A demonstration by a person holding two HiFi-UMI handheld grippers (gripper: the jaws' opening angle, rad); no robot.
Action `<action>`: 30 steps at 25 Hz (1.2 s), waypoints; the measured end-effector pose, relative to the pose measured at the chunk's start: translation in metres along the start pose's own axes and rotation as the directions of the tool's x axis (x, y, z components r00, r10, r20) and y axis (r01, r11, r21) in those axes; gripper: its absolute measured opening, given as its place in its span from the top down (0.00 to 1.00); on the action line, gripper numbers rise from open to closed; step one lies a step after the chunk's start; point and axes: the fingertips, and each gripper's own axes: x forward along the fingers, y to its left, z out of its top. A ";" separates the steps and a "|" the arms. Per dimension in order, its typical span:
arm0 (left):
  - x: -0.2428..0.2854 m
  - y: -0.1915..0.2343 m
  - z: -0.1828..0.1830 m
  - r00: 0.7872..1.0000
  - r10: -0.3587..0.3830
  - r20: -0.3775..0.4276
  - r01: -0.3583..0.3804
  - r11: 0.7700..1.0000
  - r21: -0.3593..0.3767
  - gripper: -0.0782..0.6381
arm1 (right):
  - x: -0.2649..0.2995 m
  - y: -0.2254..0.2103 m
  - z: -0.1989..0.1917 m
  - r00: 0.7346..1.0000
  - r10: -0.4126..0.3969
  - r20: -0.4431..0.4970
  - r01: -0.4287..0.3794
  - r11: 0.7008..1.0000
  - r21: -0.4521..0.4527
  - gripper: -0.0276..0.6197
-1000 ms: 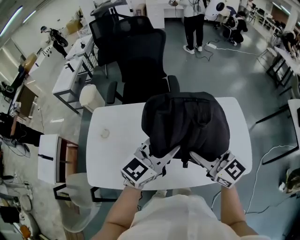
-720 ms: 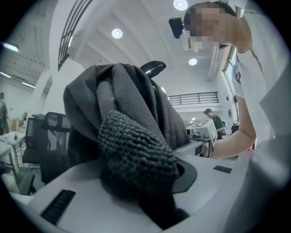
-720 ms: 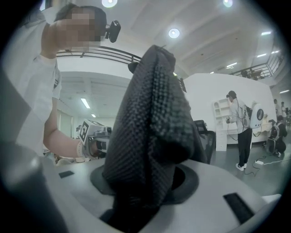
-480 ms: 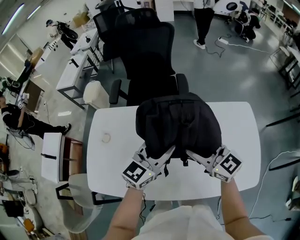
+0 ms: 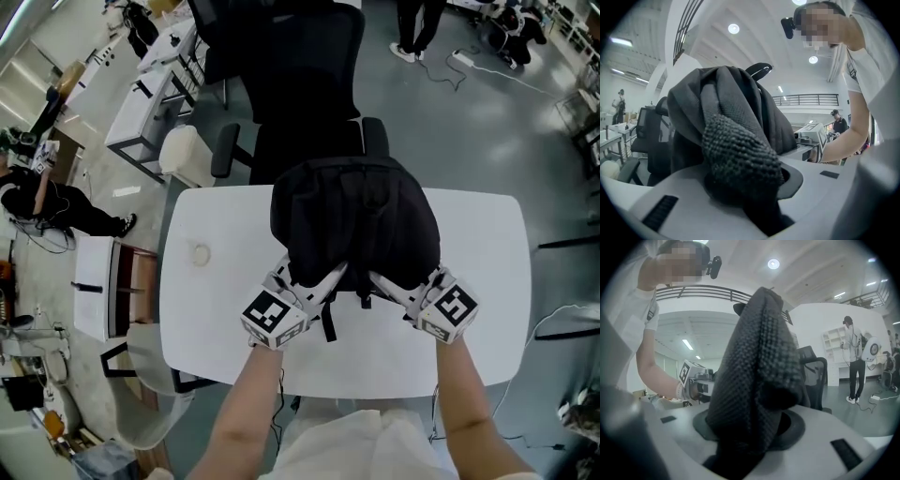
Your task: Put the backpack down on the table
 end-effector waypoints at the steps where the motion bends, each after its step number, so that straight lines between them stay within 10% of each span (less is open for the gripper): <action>1: 0.001 0.004 -0.005 1.000 0.005 -0.005 -0.005 1.000 -0.006 0.73 | 0.003 -0.002 -0.005 1.000 0.000 -0.006 0.000 1.000 0.003 0.64; 30: 0.003 0.022 -0.070 0.997 0.020 -0.076 -0.025 0.997 -0.067 0.67 | 0.016 -0.011 -0.071 0.997 -0.049 -0.063 0.055 0.994 0.099 0.60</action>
